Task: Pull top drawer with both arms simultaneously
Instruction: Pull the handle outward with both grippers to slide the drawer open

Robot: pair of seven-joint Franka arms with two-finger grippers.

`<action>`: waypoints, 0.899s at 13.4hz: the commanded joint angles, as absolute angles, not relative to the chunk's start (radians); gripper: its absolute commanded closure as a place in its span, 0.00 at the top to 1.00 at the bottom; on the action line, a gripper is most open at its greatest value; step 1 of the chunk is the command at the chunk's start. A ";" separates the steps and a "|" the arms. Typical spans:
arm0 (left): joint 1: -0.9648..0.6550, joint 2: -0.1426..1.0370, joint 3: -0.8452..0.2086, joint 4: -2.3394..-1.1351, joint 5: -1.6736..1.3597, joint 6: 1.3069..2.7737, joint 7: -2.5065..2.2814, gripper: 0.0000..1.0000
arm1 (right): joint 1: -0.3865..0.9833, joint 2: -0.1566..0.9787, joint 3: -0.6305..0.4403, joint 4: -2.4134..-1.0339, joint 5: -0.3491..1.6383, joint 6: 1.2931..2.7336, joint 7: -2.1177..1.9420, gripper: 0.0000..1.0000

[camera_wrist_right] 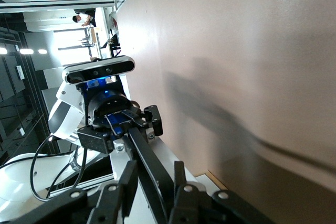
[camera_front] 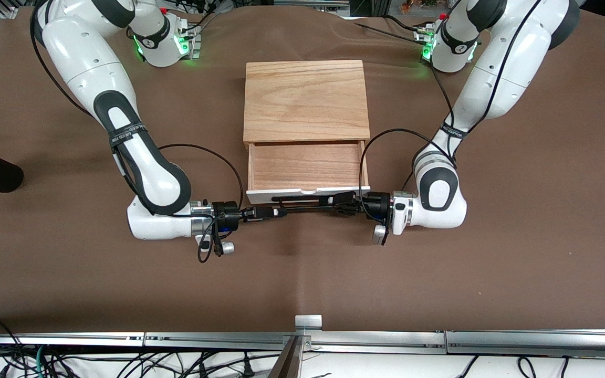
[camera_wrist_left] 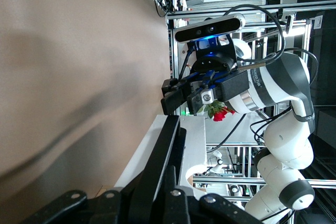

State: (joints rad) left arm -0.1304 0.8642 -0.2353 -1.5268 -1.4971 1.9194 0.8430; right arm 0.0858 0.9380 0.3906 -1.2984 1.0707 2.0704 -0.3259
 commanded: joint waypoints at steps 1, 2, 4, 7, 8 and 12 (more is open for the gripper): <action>-0.135 0.876 -0.250 -1.465 -1.540 1.954 0.827 1.00 | 0.081 0.968 0.408 -1.269 1.052 2.072 -0.339 0.81; -0.135 0.876 -0.250 -1.465 -1.540 1.954 0.827 1.00 | 0.080 0.968 0.407 -1.269 1.051 2.074 -0.351 1.00; -0.133 0.873 -0.250 -1.465 -1.539 1.953 0.815 1.00 | 0.080 0.968 0.407 -1.267 1.051 2.074 -0.354 1.00; -0.130 0.870 -0.250 -1.466 -1.537 1.953 0.807 1.00 | 0.074 0.966 0.407 -1.246 1.052 2.069 -0.356 1.00; -0.130 0.870 -0.250 -1.465 -1.537 1.953 0.807 1.00 | 0.074 0.965 0.407 -1.238 1.052 2.069 -0.356 1.00; -0.120 0.865 -0.245 -1.465 -1.491 1.951 0.807 1.00 | 0.074 0.965 0.407 -1.204 1.051 2.069 -0.418 1.00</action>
